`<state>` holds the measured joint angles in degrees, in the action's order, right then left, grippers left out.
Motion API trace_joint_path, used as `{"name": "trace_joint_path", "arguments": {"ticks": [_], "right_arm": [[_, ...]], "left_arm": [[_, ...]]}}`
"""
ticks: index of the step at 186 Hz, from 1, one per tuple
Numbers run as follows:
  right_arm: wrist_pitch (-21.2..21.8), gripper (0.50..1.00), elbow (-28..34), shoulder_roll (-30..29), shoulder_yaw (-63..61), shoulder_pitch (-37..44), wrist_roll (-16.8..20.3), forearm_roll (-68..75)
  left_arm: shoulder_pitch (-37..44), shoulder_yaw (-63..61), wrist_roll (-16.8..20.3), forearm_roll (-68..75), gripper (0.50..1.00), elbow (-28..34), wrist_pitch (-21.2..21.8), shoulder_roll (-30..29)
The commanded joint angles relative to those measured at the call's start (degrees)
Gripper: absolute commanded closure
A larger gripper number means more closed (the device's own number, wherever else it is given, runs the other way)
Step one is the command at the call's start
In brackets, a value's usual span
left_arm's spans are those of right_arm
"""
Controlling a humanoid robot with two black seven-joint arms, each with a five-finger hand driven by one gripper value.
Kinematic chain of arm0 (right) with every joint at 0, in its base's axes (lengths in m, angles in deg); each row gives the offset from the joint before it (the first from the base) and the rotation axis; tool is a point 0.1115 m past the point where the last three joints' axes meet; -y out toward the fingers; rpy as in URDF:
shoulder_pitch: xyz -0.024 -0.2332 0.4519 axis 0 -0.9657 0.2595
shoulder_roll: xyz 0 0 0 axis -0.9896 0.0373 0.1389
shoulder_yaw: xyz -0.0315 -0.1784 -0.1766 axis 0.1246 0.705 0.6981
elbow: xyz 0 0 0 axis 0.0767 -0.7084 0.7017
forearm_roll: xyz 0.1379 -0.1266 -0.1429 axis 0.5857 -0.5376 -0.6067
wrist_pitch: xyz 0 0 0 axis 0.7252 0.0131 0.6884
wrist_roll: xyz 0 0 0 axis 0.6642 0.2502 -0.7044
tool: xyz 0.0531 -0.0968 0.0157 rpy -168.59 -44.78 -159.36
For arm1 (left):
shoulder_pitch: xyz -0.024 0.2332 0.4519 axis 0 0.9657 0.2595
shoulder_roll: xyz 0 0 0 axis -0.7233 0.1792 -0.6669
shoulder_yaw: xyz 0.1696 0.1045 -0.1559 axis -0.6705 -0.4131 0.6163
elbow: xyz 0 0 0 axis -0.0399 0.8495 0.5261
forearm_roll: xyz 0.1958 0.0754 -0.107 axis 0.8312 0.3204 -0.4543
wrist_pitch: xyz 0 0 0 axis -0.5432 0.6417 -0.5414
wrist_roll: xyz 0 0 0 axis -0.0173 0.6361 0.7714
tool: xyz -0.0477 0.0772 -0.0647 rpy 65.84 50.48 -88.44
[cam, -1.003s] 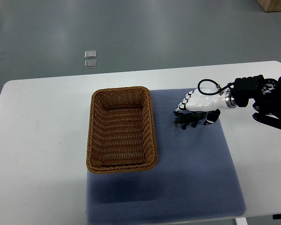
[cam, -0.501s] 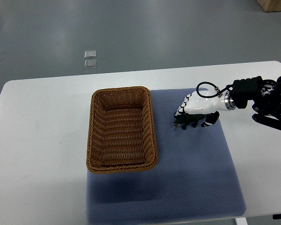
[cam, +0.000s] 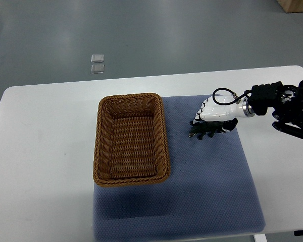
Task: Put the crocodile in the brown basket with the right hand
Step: 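Close the right hand's fingers around the crocodile, then lift the crocodile and carry it over the wicker basket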
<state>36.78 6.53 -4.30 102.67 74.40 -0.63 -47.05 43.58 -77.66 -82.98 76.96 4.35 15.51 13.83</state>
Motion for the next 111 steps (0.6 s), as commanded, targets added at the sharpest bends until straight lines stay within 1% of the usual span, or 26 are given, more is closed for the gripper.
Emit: {"name": "trace_joint_path", "arguments": {"ticks": [1,15,16,25,28,33,40,45,48,66,79,90,111], "right_arm": [[-0.03,0.758,-0.1,-0.02,-0.02,-0.04,-0.06,0.05],[-0.03,0.791,-0.1,-0.02,-0.02,-0.04,0.02,0.05],[-0.03,0.801,-0.1,0.07,-0.02,-0.04,0.02,0.05],[-0.12,0.834,-0.1,0.07,-0.02,-0.04,-0.06,0.14],[-0.12,0.852,-0.1,0.07,-0.11,0.05,0.02,0.14],[-0.12,0.863,-0.1,0.16,-0.11,0.05,0.02,0.14],[-0.12,0.895,-0.1,0.16,-0.2,0.05,-0.06,0.23],[-0.12,0.906,-0.1,0.25,-0.29,0.05,0.02,0.23],[-0.21,0.92,-0.1,0.34,-0.38,0.05,-0.06,0.32],[-0.82,0.957,-0.02,0.69,-0.82,0.05,-0.06,0.49],[-1.88,0.971,-0.02,0.86,-0.9,0.31,-0.06,0.76],[-2.41,0.998,0.07,0.95,-0.99,1.1,-0.15,1.02],[-2.67,1.0,0.16,1.65,-1.25,1.45,-0.41,1.2]], "left_arm": [[0.0,-0.02,0.0,0.0,0.5,0.04,0.0,0.0],[0.0,-0.02,0.0,0.0,0.5,-0.05,0.0,0.0],[0.0,-0.02,0.0,0.0,0.5,-0.05,0.0,0.0],[0.0,-0.02,0.0,0.0,0.5,0.04,0.0,0.0],[0.0,-0.02,0.0,0.0,0.5,0.04,0.0,0.0],[0.0,-0.02,0.0,0.0,0.5,0.04,0.0,0.0],[0.0,-0.02,0.0,0.0,0.5,-0.04,0.0,0.0],[0.0,-0.02,0.0,0.0,0.5,-0.05,0.0,0.0],[0.0,-0.02,0.0,0.0,0.5,0.04,0.0,0.0],[0.0,0.07,0.0,0.0,0.5,-0.05,0.0,0.0],[0.0,-0.02,0.0,0.0,0.5,0.04,0.0,0.0],[0.0,-0.02,0.0,0.0,0.5,-0.05,0.0,0.0],[0.0,-0.02,0.0,0.0,0.5,0.04,0.0,0.0]]}}
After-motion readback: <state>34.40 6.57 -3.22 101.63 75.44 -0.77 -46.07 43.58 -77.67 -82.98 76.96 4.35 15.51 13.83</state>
